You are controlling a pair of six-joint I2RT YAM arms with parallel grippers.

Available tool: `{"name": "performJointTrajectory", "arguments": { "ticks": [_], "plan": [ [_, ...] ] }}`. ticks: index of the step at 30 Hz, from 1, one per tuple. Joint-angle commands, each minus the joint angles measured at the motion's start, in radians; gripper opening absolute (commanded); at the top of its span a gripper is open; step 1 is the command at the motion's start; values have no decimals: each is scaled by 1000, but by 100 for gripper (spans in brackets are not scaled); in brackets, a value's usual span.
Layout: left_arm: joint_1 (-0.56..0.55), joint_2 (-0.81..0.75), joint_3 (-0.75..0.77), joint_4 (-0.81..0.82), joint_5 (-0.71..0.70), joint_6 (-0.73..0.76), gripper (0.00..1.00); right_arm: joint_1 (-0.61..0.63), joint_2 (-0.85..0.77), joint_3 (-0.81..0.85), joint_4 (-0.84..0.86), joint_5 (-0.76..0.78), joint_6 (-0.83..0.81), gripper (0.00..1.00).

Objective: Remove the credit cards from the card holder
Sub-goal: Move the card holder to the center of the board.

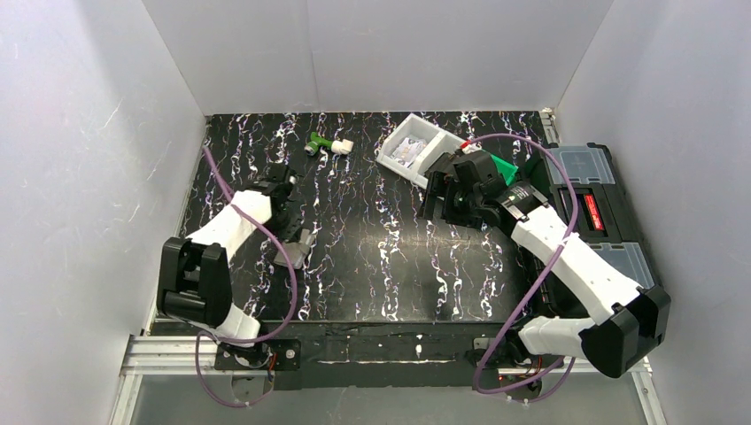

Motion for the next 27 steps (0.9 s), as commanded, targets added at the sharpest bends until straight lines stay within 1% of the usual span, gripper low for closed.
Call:
{"name": "performJointTrajectory", "arguments": {
  "ticks": [1, 8, 10, 13, 14, 15, 17, 18, 20, 23, 25, 27],
  "plan": [
    [-145, -22, 71, -84, -26, -71, 0, 2, 6, -10, 33, 3, -14, 98],
    [-377, 78, 166, -85, -15, -165, 0, 2, 32, -45, 54, -16, -8, 99],
    [-435, 129, 211, -87, -14, -169, 0, 0, 42, -66, 69, -32, -7, 98],
    [-491, 210, 287, -100, 6, -159, 0, -4, 60, -101, 94, -64, -5, 98],
    [-504, 234, 309, -101, 17, -151, 4, -4, 65, -114, 105, -67, -4, 98],
    [-518, 250, 334, -102, 26, -143, 13, -6, 69, -128, 117, -67, -1, 98],
    [-533, 267, 358, -104, 41, -119, 34, -7, 78, -148, 139, -104, 0, 98],
    [-536, 265, 362, -103, 45, -108, 42, -7, 83, -157, 149, -110, 0, 98],
    [-535, 245, 362, -109, 31, -78, 55, -7, 94, -172, 166, -126, -2, 98],
    [-518, 194, 360, -147, -18, -10, 67, -2, 120, -189, 207, -172, -2, 98],
    [-476, 157, 341, -182, -38, 33, 69, 11, 152, -176, 210, -189, -2, 98],
    [-419, 111, 296, -181, -34, 90, 70, 35, 194, -154, 212, -190, -1, 98]
  ]
}}
